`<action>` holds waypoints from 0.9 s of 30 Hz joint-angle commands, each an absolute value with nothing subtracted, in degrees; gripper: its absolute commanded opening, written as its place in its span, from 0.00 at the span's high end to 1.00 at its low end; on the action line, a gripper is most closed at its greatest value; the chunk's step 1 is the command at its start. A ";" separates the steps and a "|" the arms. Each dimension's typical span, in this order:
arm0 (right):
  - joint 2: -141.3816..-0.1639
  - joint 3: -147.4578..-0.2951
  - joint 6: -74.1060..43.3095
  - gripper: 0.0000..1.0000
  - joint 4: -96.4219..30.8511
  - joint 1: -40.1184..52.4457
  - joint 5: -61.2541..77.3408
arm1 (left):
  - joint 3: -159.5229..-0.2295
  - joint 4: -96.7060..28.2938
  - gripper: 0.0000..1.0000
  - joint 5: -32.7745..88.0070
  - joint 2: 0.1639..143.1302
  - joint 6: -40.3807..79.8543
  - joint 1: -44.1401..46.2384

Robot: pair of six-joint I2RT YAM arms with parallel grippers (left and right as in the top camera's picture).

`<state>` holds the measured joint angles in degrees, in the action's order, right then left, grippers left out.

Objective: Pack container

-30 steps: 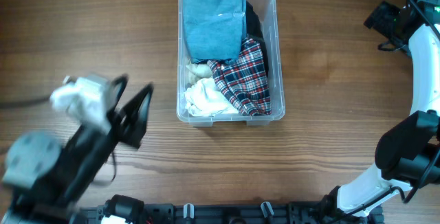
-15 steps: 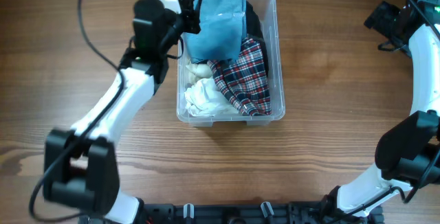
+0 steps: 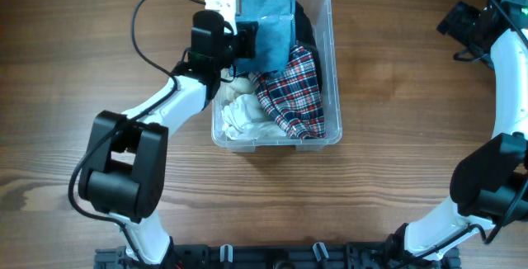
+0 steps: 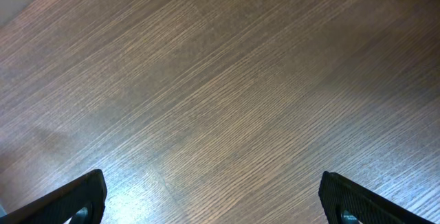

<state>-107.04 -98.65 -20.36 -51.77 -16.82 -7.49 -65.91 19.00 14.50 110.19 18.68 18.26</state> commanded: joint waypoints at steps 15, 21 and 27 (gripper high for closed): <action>-107.81 -98.54 -21.12 0.00 -51.64 -16.73 -7.01 | -65.84 13.17 0.82 19.94 94.98 15.90 18.63; -107.81 -98.54 -21.12 0.00 -51.64 -16.73 -7.01 | -65.84 -2.72 0.82 19.46 75.77 6.37 18.46; -107.81 -98.54 -21.12 0.00 -51.64 -16.73 -7.01 | -65.84 -24.16 0.83 11.53 57.58 4.43 18.48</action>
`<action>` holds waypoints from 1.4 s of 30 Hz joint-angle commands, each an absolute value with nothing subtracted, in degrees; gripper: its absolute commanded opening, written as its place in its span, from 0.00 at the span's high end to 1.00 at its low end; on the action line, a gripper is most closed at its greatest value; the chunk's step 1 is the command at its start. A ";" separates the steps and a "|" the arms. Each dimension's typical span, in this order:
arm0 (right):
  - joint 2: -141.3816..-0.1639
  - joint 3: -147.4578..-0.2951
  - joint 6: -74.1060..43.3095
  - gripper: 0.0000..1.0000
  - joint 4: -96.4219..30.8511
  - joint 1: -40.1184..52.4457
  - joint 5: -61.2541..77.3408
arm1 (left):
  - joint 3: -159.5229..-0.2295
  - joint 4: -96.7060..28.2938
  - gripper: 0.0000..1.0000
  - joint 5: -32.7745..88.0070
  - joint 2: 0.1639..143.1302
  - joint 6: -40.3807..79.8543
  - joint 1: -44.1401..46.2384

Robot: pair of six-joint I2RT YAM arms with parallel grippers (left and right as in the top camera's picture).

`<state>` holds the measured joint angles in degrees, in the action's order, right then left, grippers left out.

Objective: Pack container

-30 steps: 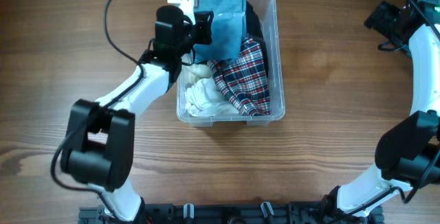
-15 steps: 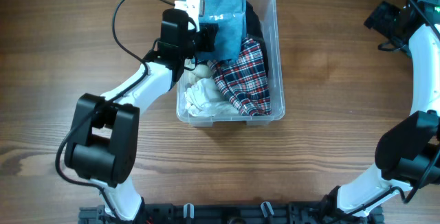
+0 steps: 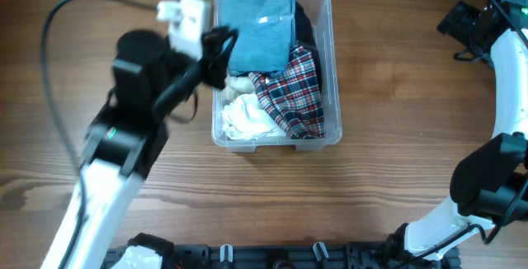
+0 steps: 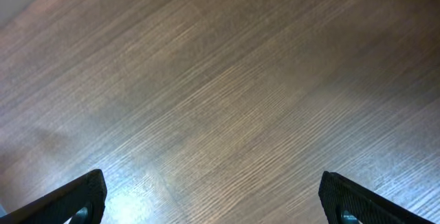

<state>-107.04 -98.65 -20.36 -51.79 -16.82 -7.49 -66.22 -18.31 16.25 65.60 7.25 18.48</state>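
Note:
A clear plastic container [image 3: 335, 71] stands at the table's middle. It holds a folded blue towel [image 3: 260, 21] at the far end, a red plaid cloth [image 3: 293, 92], a white cloth [image 3: 243, 116] and a dark cloth [image 3: 304, 25]. My left gripper [image 3: 221, 54] hangs raised and blurred over the container's left rim, beside the towel. Its dark fingers look spread and hold nothing. My right gripper [image 3: 459, 23] is far off at the back right. In the right wrist view the right gripper [image 4: 218, 207] is wide open over bare wood.
The blue towel sticks out past the container's far rim. The left arm [image 3: 124, 145] crosses the table's left half high up, with its cable [image 3: 58, 21] looping above. Wooden tabletop [image 3: 396, 137] lies between the container and the right arm.
My left gripper has come off the blue towel and now sits higher and farther left, over the container's left rim. The towel lies in the container. The right arm has not moved.

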 commanded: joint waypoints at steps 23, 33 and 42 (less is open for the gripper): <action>-107.81 -98.54 -21.12 0.00 -51.64 -16.73 -7.01 | -62.74 -51.22 0.00 -16.08 21.47 6.46 18.48; -107.81 -98.54 -21.12 0.00 -51.64 -16.73 -7.01 | -58.33 -50.09 0.00 -20.49 21.58 6.44 18.48; -107.81 -98.54 -21.12 0.00 -51.64 -16.73 -7.01 | -58.28 -52.16 0.00 -20.84 21.69 6.44 18.48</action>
